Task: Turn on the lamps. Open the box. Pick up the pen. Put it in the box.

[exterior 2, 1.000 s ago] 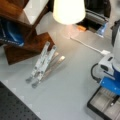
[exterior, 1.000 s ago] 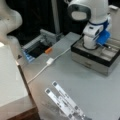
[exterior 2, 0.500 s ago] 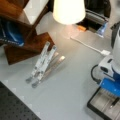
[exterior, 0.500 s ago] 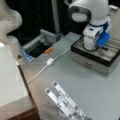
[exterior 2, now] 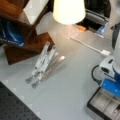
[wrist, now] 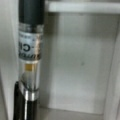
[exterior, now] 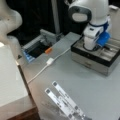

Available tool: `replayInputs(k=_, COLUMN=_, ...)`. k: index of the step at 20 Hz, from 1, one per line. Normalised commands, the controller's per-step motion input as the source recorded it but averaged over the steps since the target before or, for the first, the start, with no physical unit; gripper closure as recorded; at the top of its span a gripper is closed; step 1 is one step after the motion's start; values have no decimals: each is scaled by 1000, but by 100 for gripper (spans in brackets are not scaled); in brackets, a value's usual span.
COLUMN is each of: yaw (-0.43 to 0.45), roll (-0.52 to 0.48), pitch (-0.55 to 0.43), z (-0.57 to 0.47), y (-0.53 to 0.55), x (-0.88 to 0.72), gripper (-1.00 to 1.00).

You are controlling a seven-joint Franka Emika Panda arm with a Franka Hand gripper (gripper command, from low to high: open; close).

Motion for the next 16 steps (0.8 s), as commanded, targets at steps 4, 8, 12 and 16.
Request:
replayInputs(k=4, yaw=84, roll=-235, pitch=29, z=143, y=22, x=34, gripper=-100)
replayInputs(k=8, yaw=113, roll=-226, pitch=67, z=196, y=-60, x=15, gripper=-100)
replayInputs(k=12, yaw=132, roll=-203, pitch=100, z=177, y=-138, x=58, gripper=-100)
replayInputs(k=16, yaw=135, roll=-175, pitch=104, z=184, y=-274, x=104, gripper=-100)
